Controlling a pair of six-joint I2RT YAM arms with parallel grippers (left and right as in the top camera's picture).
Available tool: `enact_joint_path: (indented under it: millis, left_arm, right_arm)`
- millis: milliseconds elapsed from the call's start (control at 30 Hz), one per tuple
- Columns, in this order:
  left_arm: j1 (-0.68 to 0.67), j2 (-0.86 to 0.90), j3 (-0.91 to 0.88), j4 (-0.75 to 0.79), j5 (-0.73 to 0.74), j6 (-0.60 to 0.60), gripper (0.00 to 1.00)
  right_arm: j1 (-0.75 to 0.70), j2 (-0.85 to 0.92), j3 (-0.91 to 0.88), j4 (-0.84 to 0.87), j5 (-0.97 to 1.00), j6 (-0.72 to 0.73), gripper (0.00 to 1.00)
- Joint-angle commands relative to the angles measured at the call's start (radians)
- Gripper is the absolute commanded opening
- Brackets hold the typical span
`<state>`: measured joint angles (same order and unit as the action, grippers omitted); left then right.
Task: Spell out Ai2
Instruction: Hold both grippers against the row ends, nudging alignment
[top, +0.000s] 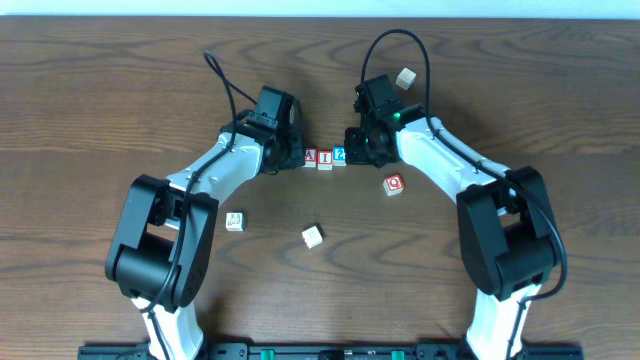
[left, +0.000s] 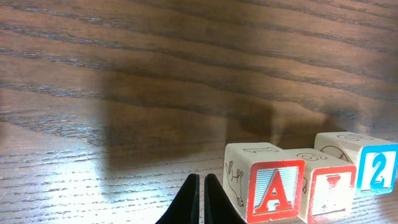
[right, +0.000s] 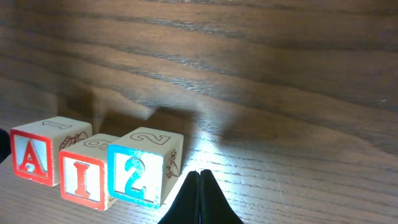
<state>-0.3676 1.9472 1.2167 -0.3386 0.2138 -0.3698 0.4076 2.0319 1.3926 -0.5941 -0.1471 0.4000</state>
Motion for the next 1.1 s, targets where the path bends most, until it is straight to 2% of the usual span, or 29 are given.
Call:
enact_joint_path:
  millis: [0, 1067]
  left_arm:
    - [-0.002, 0.018, -0.006, 0.004, 0.019, -0.021, 0.06]
    - [-0.007, 0.042, -0.006, 0.041, 0.079, -0.037, 0.06]
  right_arm:
    - [-0.006, -0.012, 0.014, -0.001, -0.023, -0.02, 0.01]
    - [-0.006, -0.012, 0.014, 0.004, -0.089, -0.05, 0.01]
